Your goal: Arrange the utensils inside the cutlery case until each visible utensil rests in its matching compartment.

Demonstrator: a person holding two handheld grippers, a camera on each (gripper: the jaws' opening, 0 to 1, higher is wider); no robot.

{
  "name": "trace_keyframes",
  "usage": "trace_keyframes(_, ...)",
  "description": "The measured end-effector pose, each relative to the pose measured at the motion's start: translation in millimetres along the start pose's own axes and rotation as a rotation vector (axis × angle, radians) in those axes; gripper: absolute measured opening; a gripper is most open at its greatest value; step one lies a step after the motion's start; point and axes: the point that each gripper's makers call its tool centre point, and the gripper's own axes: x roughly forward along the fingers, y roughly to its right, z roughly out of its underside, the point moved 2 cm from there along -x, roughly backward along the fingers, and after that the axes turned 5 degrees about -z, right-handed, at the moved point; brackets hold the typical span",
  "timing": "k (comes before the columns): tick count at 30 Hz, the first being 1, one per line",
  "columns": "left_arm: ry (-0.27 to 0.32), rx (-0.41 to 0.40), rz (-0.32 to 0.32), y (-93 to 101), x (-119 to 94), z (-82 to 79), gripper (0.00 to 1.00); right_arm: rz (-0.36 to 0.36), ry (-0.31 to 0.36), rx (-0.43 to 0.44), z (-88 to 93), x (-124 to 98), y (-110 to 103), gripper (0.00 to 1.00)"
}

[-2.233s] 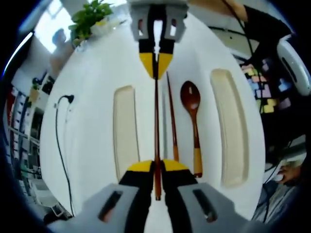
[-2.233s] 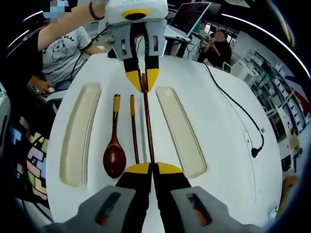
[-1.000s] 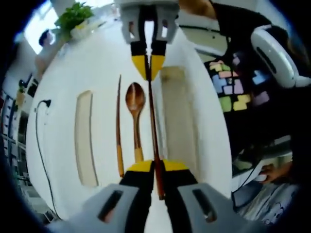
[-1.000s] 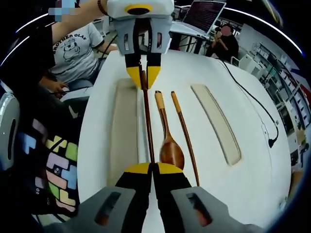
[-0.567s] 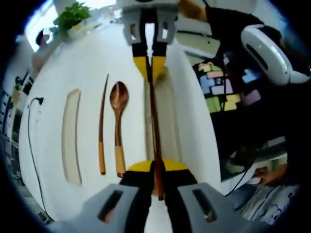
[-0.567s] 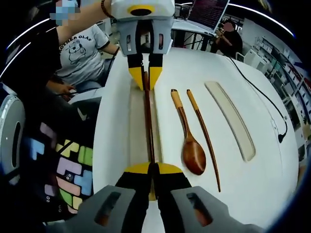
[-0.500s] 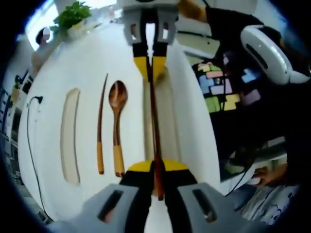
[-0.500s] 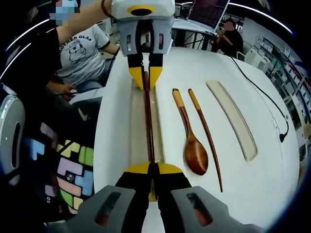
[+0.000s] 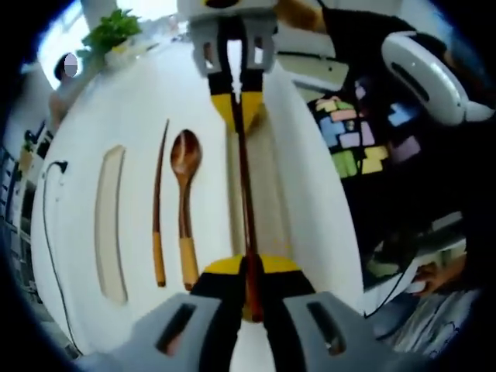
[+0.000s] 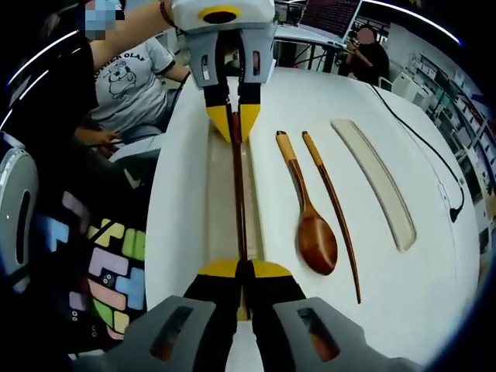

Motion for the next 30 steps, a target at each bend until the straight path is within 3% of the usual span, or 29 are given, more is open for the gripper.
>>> trace_keyframes(22, 0.050, 0.010, -0.036, -0.7, 0.3, 1.4, 0.08, 0.009, 0.014, 0.001, -0.4, 0.0, 1.9, 0.02)
trace_keyframes(30, 0.066, 0.016, -0.036, 4.3, -5.2, -3.1, 0.08, -0.002, 0.026, -0.002, -4.2, -16.8, -1.5, 0.02)
